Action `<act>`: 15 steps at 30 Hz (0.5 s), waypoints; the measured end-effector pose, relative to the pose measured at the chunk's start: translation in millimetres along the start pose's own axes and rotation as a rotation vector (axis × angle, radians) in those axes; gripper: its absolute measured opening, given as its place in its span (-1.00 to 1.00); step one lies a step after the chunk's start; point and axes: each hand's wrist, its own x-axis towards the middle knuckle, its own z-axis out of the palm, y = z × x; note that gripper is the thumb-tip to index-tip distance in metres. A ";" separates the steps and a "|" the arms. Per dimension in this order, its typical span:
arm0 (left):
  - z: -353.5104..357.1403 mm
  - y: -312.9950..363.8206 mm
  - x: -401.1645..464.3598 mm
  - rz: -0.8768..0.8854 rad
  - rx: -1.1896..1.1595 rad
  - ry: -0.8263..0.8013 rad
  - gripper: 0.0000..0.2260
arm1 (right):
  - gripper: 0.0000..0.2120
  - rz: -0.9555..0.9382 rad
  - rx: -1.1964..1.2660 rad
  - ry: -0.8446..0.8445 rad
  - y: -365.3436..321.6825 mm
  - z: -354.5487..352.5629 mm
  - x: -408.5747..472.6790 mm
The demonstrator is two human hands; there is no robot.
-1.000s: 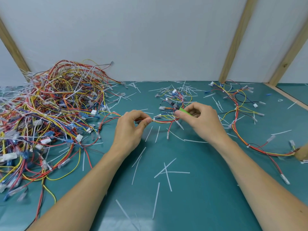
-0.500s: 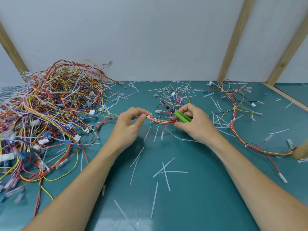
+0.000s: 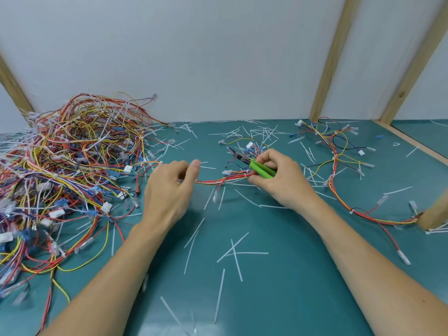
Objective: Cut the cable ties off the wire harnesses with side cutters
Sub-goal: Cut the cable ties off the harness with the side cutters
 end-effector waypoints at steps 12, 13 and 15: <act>14.7 4.5 -5.6 0.171 0.050 -0.244 -0.71 | -0.70 -0.072 -0.120 -0.005 -18.8 21.5 -15.5; 15.7 3.3 -5.3 0.133 0.016 -0.268 -0.71 | -0.69 -0.076 -0.123 0.002 -20.1 23.3 -16.8; 17.3 3.2 -4.6 0.043 -0.089 -0.323 -0.68 | -0.69 -0.097 -0.129 0.022 -22.4 27.1 -18.9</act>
